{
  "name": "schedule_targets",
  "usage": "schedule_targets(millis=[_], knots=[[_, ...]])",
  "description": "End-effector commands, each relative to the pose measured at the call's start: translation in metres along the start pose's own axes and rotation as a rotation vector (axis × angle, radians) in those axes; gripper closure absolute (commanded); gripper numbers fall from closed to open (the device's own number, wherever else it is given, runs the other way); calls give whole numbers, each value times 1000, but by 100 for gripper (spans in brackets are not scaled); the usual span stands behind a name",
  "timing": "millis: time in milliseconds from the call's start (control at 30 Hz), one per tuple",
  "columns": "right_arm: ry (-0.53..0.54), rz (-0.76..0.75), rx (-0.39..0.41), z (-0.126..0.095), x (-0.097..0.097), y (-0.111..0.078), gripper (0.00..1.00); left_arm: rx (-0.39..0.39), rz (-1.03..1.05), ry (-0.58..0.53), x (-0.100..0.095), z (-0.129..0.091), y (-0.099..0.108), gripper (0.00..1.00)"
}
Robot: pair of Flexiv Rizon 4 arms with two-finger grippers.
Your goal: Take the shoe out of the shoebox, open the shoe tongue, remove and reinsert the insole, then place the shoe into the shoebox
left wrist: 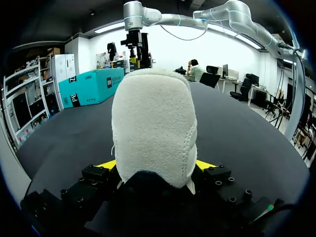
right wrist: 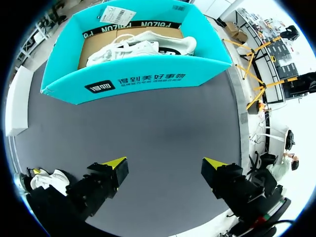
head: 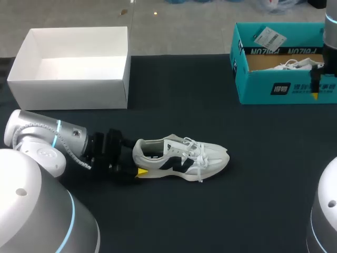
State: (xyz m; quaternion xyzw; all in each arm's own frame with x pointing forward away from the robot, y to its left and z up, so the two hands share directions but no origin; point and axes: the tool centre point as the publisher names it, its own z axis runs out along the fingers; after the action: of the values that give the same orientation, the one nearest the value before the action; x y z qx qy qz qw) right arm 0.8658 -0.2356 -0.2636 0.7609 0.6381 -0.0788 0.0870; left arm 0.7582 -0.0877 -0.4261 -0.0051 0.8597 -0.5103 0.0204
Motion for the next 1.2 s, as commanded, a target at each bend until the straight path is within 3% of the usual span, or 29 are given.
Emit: schedule_targets(millis=[33,200,567,800,967,1200], knots=[[-3,1,-19,-7,14,-21,0,0,0,-2,2,4,2,100],[0,-31,-13,-14,40,-49,0,0,0,-2,2,4,2,100],[2,-79,11,-39,117,-131,0,0,0,-2,2,4,2,100],[5,-109,-32,-59,162,-169,0,0,0,-2,2,4,2,100],[-30,-122,-35,-66,193,-190,0,0,0,-2,2,4,2,100],[-30,-122,-35,-66,193,-190,0,0,0,-2,2,4,2,100]])
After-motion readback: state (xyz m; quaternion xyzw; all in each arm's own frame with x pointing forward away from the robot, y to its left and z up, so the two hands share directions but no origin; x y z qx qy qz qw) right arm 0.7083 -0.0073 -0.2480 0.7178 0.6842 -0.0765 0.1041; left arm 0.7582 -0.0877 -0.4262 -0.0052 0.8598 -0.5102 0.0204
